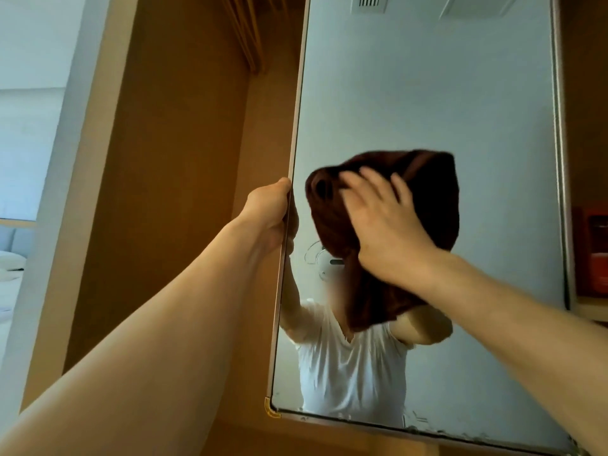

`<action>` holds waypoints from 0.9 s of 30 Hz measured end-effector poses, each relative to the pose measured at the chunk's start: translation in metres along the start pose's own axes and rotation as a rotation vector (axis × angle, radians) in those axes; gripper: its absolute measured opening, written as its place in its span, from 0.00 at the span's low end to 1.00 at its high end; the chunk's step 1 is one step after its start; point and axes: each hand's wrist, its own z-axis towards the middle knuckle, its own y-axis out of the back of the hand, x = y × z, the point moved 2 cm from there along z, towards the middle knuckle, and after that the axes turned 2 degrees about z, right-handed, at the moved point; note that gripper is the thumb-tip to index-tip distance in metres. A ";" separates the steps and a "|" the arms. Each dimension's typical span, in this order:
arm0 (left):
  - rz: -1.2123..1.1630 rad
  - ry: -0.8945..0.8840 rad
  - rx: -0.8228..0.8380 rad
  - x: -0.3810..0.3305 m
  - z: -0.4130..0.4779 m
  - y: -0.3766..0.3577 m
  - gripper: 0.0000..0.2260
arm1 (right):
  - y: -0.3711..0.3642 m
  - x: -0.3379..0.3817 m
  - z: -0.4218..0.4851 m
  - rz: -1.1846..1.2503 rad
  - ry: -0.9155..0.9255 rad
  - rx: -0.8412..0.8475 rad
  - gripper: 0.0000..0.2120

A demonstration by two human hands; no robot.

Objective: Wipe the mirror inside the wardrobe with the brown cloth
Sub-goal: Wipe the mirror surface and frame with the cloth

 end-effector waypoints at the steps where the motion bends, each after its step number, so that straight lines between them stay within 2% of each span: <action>1: -0.013 0.002 -0.002 0.001 0.001 0.000 0.17 | -0.005 0.002 -0.008 0.012 0.026 0.010 0.35; 5: -0.040 -0.001 -0.028 0.002 0.002 -0.003 0.17 | -0.005 -0.014 -0.001 0.017 0.066 0.051 0.37; 11: -0.072 0.021 -0.020 -0.002 -0.005 -0.001 0.14 | 0.043 -0.070 0.068 0.040 -0.258 -0.032 0.40; 14: -0.032 -0.024 -0.002 -0.005 -0.010 0.000 0.13 | 0.041 -0.066 0.064 0.050 -0.292 -0.055 0.40; 17: -0.006 -0.024 -0.017 -0.005 -0.009 -0.001 0.14 | 0.021 -0.047 0.032 0.013 -0.210 -0.041 0.40; 21: -0.035 -0.002 -0.038 -0.002 -0.002 -0.002 0.16 | -0.001 -0.023 -0.025 -0.040 0.065 0.030 0.37; 23: -0.064 -0.001 -0.050 -0.001 0.001 -0.003 0.16 | -0.006 -0.022 -0.038 -0.026 0.144 0.087 0.37; 25: -0.069 -0.003 -0.058 -0.001 0.001 -0.004 0.16 | 0.000 -0.032 -0.028 -0.044 0.153 0.118 0.37; 27: -0.082 0.012 -0.044 -0.001 0.000 -0.004 0.16 | 0.010 -0.046 -0.002 -0.066 0.057 0.095 0.38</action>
